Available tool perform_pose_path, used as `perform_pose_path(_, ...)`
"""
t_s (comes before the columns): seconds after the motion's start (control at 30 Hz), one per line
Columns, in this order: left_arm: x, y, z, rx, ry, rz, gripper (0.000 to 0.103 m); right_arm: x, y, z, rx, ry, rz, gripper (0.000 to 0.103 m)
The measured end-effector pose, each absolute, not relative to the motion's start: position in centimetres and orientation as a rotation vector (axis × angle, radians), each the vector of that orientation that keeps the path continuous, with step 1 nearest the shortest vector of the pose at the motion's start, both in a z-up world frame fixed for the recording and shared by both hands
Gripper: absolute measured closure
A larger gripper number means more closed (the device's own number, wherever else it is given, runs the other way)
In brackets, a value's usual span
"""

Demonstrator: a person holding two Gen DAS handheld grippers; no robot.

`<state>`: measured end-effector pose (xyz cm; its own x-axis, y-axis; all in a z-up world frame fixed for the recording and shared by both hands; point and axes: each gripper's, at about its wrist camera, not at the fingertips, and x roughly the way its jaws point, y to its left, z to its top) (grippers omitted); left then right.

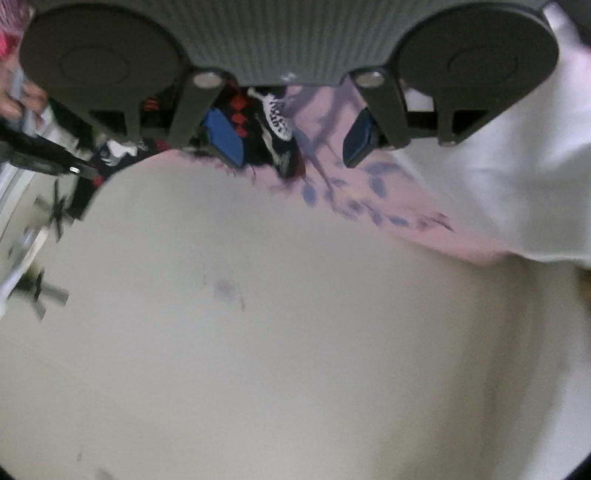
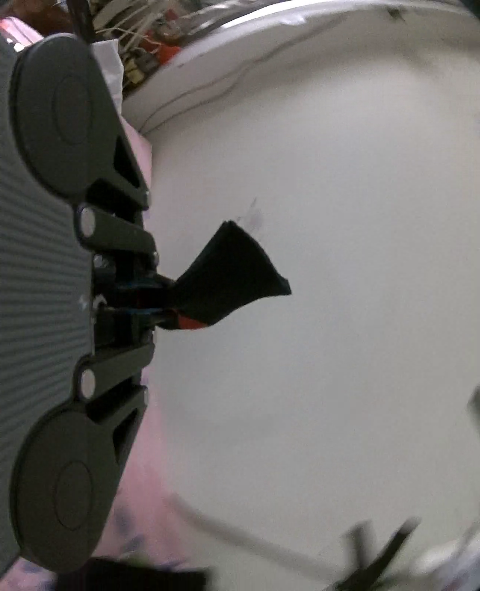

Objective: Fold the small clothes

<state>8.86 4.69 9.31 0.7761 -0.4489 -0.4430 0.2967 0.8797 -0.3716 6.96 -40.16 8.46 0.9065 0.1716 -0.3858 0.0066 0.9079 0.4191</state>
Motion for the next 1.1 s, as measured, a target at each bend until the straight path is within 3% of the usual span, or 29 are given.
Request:
perform_pose_path(0.17,16.9,-2.0,5.0,-0.208,0.731,-0.406,0.038,5.7,-42.8,4.6,0.553,0.467,0.075,0.103)
perform_pose_path(0.2,18.1,-3.1,4.0,-0.197,0.762,-0.410,0.042,5.7,-43.1,4.3,0.563,0.469,0.076,0.103)
perform_pose_path(0.23,18.7,-3.7,3.1,-0.183,0.781,-0.406,0.052,5.9,-43.3,4.2,0.570,0.467,0.077,0.103)
perform_pose_path(0.27,19.3,-4.0,2.4,-0.167,0.799,-0.401,0.090,5.8,-43.7,4.2,0.582,0.460,0.078,0.103)
perform_pose_path(0.3,20.0,-4.6,1.6,-0.158,0.821,-0.398,0.093,5.7,-43.9,4.3,0.593,0.446,0.080,0.103)
perform_pose_path(0.43,19.7,-4.4,1.4,-0.209,0.726,-0.368,0.093,5.8,-44.8,4.7,0.606,0.395,0.049,0.103)
perform_pose_path(0.57,19.7,-4.4,0.1,-0.231,0.705,-0.290,0.092,7.8,-44.1,2.6,0.629,0.507,0.030,0.103)
perform_pose_path(0.8,19.0,-1.6,2.0,-0.390,0.632,-0.320,0.076,9.7,-38.0,7.7,0.501,0.468,0.186,0.103)
perform_pose_path(0.93,18.5,0.2,3.1,-0.496,0.596,-0.383,0.069,12.6,-30.6,9.0,0.300,0.558,0.341,0.103)
perform_pose_path(0.97,18.4,0.4,3.3,-0.508,0.591,-0.403,0.065,13.7,-28.2,8.3,0.247,0.600,0.388,0.101)
perform_pose_path(1.03,18.2,0.3,3.5,-0.517,0.590,-0.437,0.059,15.3,-24.7,6.3,0.182,0.698,0.470,0.082)
perform_pose_path(1.1,17.9,-0.1,3.5,-0.504,0.595,-0.468,0.055,16.2,-23.4,5.1,0.149,0.759,0.486,0.077)
